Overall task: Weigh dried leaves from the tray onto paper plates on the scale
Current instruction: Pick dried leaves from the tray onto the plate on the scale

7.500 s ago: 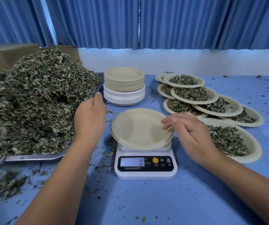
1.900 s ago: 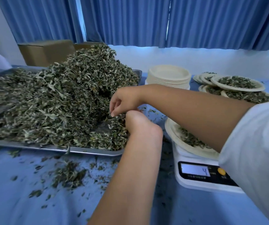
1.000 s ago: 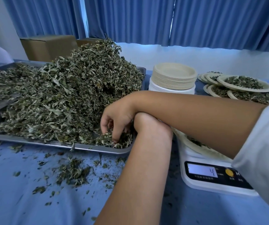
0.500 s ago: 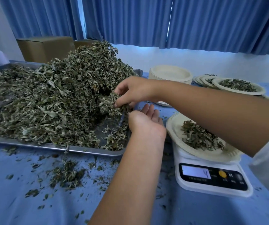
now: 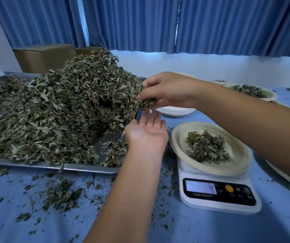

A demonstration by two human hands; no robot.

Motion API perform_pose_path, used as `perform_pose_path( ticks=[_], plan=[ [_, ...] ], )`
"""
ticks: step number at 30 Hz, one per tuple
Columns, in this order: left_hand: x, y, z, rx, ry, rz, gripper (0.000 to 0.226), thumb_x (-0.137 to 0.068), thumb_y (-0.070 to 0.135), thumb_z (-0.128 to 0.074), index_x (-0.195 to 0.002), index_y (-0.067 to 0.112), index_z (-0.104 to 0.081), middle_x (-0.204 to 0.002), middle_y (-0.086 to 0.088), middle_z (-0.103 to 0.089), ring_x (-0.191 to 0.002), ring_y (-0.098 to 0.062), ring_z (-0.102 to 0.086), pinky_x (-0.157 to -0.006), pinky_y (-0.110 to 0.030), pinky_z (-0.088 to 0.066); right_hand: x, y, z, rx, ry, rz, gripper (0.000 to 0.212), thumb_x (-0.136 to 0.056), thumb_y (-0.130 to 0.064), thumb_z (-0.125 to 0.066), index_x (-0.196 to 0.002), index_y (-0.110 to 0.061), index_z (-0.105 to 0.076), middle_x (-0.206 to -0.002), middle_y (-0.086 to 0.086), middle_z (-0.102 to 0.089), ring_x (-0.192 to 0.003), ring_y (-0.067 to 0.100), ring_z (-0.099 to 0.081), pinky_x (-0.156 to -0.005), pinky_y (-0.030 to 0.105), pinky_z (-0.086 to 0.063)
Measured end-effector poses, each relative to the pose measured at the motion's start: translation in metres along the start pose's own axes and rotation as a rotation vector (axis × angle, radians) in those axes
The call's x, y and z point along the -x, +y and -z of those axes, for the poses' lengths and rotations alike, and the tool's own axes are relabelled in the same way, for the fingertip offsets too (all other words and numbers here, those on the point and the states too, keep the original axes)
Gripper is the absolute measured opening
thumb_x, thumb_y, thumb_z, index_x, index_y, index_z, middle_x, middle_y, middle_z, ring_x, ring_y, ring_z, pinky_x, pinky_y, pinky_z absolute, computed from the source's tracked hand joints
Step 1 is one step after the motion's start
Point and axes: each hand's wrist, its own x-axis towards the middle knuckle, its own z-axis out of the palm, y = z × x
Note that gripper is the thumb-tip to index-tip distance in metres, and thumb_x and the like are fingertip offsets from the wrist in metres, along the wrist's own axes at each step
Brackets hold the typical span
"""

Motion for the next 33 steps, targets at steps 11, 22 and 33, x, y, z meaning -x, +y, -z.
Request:
perform_pose_path(
  ticks=[11, 22, 33],
  plan=[
    [0.015, -0.013, -0.009, -0.155, -0.018, -0.004, 0.051, -0.104, 0.034, -0.021, -0.130, 0.001, -0.049, -0.136, -0.015, -0.052, -0.131, -0.028, -0.045, -0.109, -0.041, -0.029, 0.075, 0.025, 0.049, -0.089, 0.159, -0.060, 0.021, -0.079, -0.011, -0.074, -0.072, -0.018, -0.055, -0.071, 0.001, -0.047, -0.061, 0.003, -0.051, -0.061, 0.020, -0.054],
    [0.019, -0.021, -0.006, -0.257, -0.048, -0.050, 0.048, -0.104, 0.033, -0.022, -0.118, 0.000, -0.055, -0.126, -0.015, -0.060, -0.124, -0.028, -0.051, -0.110, -0.042, -0.031, 0.126, 0.042, 0.071, 0.469, 0.171, -0.216, 0.025, -0.073, -0.032, -0.082, -0.093, -0.022, -0.069, -0.081, -0.010, -0.069, -0.068, 0.011, -0.068, -0.059, 0.014, -0.050],
    [0.015, -0.014, -0.005, -0.284, -0.056, -0.105, 0.048, -0.103, 0.032, -0.022, -0.113, 0.001, -0.057, -0.118, -0.014, -0.063, -0.118, -0.026, -0.056, -0.103, -0.040, -0.036, 0.123, 0.049, 0.054, 0.823, 0.062, -0.217, 0.054, -0.075, -0.047, -0.076, -0.123, -0.027, -0.060, -0.113, -0.013, -0.057, -0.106, 0.012, -0.057, -0.081, 0.023, -0.043]
  ],
)
